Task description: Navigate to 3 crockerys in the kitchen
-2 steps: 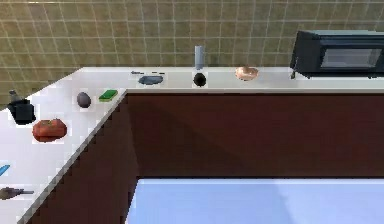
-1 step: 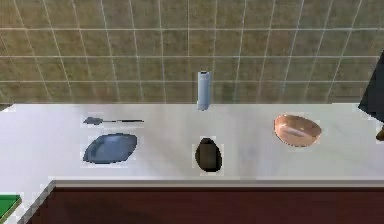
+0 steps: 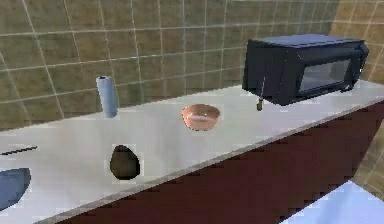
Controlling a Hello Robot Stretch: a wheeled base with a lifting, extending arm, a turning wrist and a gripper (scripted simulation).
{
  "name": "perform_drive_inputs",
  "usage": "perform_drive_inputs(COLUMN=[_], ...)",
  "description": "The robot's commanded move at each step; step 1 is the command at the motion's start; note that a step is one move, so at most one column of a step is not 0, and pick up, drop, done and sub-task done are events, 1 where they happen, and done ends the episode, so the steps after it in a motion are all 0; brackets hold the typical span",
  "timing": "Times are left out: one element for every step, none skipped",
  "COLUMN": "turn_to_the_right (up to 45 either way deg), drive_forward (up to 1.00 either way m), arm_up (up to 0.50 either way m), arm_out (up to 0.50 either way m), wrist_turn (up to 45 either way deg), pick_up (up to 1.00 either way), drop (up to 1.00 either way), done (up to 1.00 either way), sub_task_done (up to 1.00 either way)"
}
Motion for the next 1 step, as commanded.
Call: perform_drive_inputs(turn_to_the_right=[0.0], drive_forward=[0.0], arm_up=[0.0], arm_out=[0.0], wrist_turn=[0.0], pick_up=[0.0], drop=[0.0], done=[0.0], sub_task_done=[1.0])
